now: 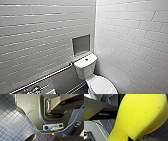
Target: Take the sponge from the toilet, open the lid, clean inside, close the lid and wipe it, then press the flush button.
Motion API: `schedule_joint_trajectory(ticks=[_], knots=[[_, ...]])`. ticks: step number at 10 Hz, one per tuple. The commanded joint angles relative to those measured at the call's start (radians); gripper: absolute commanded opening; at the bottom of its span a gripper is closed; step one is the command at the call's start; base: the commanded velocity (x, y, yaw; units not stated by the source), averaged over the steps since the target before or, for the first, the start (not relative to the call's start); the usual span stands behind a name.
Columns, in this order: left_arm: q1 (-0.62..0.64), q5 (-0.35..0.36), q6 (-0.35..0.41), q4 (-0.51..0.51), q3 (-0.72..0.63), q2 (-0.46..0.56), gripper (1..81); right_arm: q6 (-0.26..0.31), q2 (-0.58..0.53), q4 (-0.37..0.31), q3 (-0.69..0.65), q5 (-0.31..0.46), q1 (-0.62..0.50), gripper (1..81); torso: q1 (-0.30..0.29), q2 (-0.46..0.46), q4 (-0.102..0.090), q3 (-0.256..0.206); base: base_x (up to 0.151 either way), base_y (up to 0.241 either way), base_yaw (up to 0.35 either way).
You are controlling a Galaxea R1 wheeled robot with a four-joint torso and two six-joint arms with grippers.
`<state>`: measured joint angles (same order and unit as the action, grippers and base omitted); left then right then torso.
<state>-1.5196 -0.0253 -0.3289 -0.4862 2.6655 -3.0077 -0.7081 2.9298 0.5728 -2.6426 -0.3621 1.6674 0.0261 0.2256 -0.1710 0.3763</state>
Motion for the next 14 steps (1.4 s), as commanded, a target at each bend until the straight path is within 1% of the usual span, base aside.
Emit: schedule_joint_trajectory(ticks=[1,2,4,5,6,7,8,9,10,11,12,13,14], knots=[[0.022,-0.062,-0.010,0.008,0.002,0.010,81.1,-0.008,0.036,0.010,0.015,0.424,-0.086,1.0,0.000,0.000,0.000,0.000,0.000,0.000,0.000],[0.023,-0.064,-0.019,0.008,0.004,0.010,81.1,-0.008,0.050,0.009,0.021,0.463,-0.087,1.0,0.000,0.000,0.000,0.000,0.000,0.000,0.000],[0.022,-0.071,-0.025,0.008,0.004,0.010,81.1,-0.001,0.061,0.013,0.026,0.493,-0.082,1.0,0.000,0.000,0.000,0.000,0.000,0.000,0.000],[0.019,-0.082,-0.025,0.008,0.005,0.006,81.1,0.002,0.062,0.010,0.012,0.494,-0.089,1.0,0.000,0.000,0.000,0.000,0.000,0.000,0.000],[0.019,-0.084,-0.025,0.008,0.010,0.007,81.1,0.025,0.071,0.006,-0.005,0.523,-0.103,1.0,0.000,0.000,0.000,0.000,0.000,0.000,0.000],[0.020,-0.082,-0.012,0.009,0.021,0.009,81.1,0.061,0.085,-0.022,-0.013,0.552,-0.106,1.0,0.000,0.000,0.000,0.000,0.000,0.000,0.000],[0.022,-0.082,0.031,0.021,0.036,-0.001,81.1,0.170,0.096,-0.104,-0.023,0.552,-0.114,1.0,0.000,0.000,0.000,0.000,0.000,0.000,0.000],[0.023,-0.075,0.136,0.135,0.048,-0.005,81.1,0.328,0.096,-0.233,-0.026,0.546,-0.123,1.0,0.000,0.000,0.000,0.000,0.000,0.000,0.000],[0.026,-0.064,0.277,0.286,0.050,0.001,81.1,0.499,0.091,-0.383,-0.026,0.542,-0.126,1.0,0.000,0.000,0.000,0.000,0.000,0.000,0.000],[0.028,-0.056,0.357,0.348,0.050,-0.002,81.1,0.604,0.091,-0.482,-0.026,0.532,-0.131,1.0,0.000,0.000,0.000,0.000,0.000,0.000,0.000],[0.029,-0.035,0.367,0.376,0.050,-0.005,81.1,0.650,0.088,-0.551,-0.028,0.529,-0.154,1.0,0.000,0.000,0.000,0.000,0.000,0.000,0.000],[0.031,-0.033,0.367,0.382,0.050,-0.010,81.1,0.651,0.087,-0.565,-0.028,0.543,-0.168,1.0,0.000,0.000,0.000,0.000,0.000,0.000,0.000],[0.045,-0.031,0.367,0.382,0.051,-0.004,81.1,0.654,0.087,-0.564,-0.028,0.543,-0.175,1.0,0.000,0.000,0.000,0.000,0.000,0.000,0.000]])
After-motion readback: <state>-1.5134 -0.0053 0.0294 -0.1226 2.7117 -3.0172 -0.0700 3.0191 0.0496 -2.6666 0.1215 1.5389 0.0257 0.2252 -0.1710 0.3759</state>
